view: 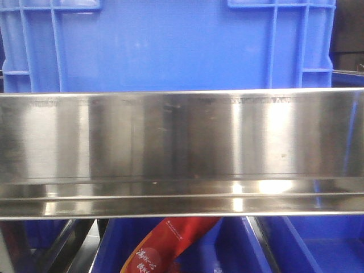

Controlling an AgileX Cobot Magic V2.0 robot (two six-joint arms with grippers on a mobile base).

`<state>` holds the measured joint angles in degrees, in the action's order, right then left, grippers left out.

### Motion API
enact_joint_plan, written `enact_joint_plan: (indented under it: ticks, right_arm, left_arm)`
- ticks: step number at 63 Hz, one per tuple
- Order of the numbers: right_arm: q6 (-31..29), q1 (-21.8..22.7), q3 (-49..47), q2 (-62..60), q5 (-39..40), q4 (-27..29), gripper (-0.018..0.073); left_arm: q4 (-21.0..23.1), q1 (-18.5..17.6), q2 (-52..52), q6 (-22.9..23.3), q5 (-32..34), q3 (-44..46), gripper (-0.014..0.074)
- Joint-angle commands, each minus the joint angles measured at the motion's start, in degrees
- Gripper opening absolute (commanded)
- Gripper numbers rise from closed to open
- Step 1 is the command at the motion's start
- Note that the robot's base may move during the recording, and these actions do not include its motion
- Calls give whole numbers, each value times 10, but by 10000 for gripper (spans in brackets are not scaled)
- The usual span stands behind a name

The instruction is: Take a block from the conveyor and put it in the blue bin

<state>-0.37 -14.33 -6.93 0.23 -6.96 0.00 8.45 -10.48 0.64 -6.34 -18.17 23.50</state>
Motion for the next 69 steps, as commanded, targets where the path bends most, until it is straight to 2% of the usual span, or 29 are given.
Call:
enact_joint_plan:
  ticks: [1,6,30,69]
  right_arm:
    - [4,26,46,-2,82,33,-162]
    - [4,47,69,-2,105,34,-162]
    - [-2,108,69,-2,87,34,-162]
    - [-2,108,69,-2,73,35,-162]
  left_arm:
    - [4,1,-3,-1,10,-1,-111]
    - [4,1,-3,-1,10,-1,-111]
    - [4,1,-3,-1,10,-1,-111]
    - [4,1,-3,-1,10,-1,-111]
